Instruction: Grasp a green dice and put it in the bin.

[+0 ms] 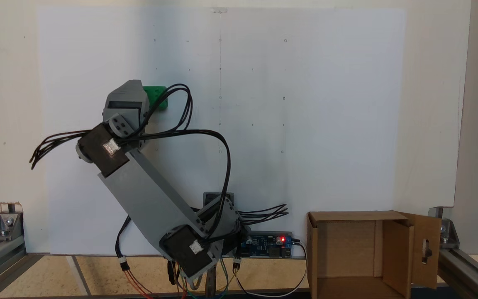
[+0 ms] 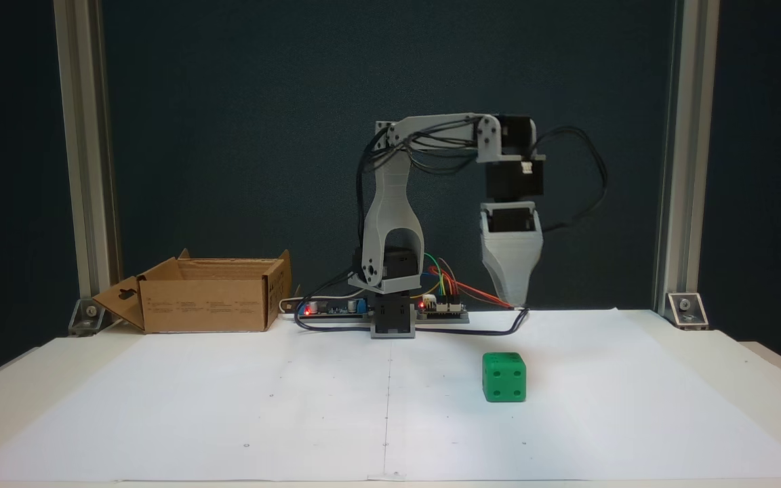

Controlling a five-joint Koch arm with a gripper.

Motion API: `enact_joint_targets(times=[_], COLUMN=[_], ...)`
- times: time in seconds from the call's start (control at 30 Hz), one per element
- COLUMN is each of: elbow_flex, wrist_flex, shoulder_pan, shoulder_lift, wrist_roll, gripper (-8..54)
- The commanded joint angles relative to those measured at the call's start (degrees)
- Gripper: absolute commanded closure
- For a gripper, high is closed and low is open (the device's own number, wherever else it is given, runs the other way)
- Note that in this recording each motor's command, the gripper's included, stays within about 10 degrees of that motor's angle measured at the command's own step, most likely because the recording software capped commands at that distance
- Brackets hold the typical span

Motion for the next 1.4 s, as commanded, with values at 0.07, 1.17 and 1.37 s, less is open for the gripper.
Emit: enact_joint_targets(times=[0.07, 1.17, 1.37], elbow_flex=[-3.0, -2.9, -2.7], wrist_flex=[-3.4, -7.9, -7.9], shoulder_pan=[-0.5, 3.5, 3.3], shoulder_lift=[-1.0, -11.2, -14.2], wrist_roll=[4.7, 4.7, 4.7], gripper=[2.4, 2.5, 2.5])
